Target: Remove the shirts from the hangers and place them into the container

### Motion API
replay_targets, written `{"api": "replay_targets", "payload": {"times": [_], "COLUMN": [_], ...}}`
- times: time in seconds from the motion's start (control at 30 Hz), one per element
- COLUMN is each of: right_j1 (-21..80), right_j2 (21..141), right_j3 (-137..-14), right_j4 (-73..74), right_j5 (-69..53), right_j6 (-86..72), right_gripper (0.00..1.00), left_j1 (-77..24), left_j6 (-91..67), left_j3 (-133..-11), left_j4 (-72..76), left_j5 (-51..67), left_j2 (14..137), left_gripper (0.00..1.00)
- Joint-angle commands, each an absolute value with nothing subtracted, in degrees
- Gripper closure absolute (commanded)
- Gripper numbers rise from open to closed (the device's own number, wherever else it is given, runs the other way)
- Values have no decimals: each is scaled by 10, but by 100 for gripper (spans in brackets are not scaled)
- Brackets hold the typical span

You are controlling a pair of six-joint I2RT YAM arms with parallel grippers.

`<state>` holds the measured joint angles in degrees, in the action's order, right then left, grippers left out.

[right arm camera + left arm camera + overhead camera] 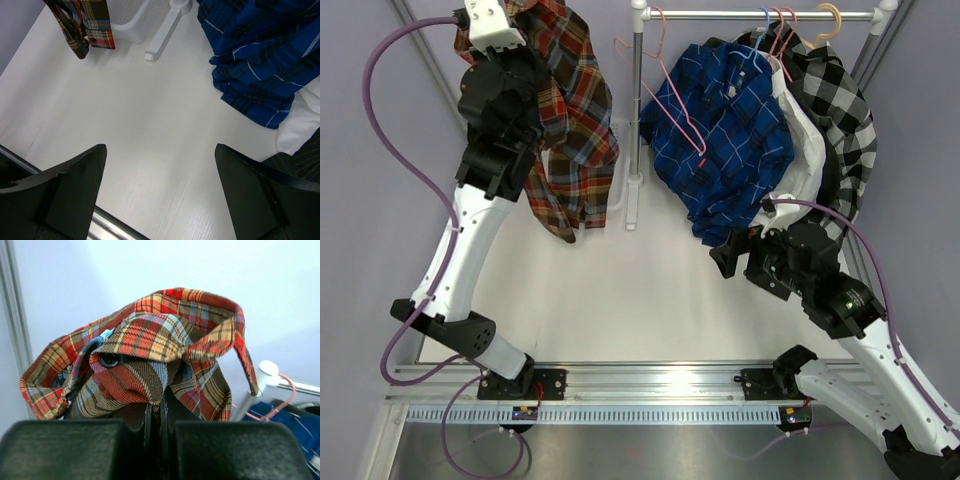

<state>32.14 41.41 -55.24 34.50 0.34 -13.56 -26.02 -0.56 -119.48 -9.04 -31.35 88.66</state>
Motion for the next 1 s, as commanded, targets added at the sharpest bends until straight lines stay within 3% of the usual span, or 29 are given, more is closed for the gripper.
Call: {"api": "replay_targets", "payload": {"times": [0.0,0.3,0.53,0.97], "right_j1": [319,319,318,319], "right_j2": [414,411,416,429], "right_j3": [-547,-541,-537,-533], "right_j4": [319,320,317,313], "right_j5": [-22,-27,-28,-33], "right_j6": [-138,-135,-135,-137], "right_gripper": [1,1,1,0], "left_j1": [-248,-210,-211,-220], "left_j6": [40,77,42,11], "left_j3": [-1130,-1077,-1020,-1055], "left_j4": [95,163,134,-79], "left_j5": [-310,-341,-327,-251], "left_j2": [896,1032,1106,1249], "left_gripper": [100,100,100,98]}}
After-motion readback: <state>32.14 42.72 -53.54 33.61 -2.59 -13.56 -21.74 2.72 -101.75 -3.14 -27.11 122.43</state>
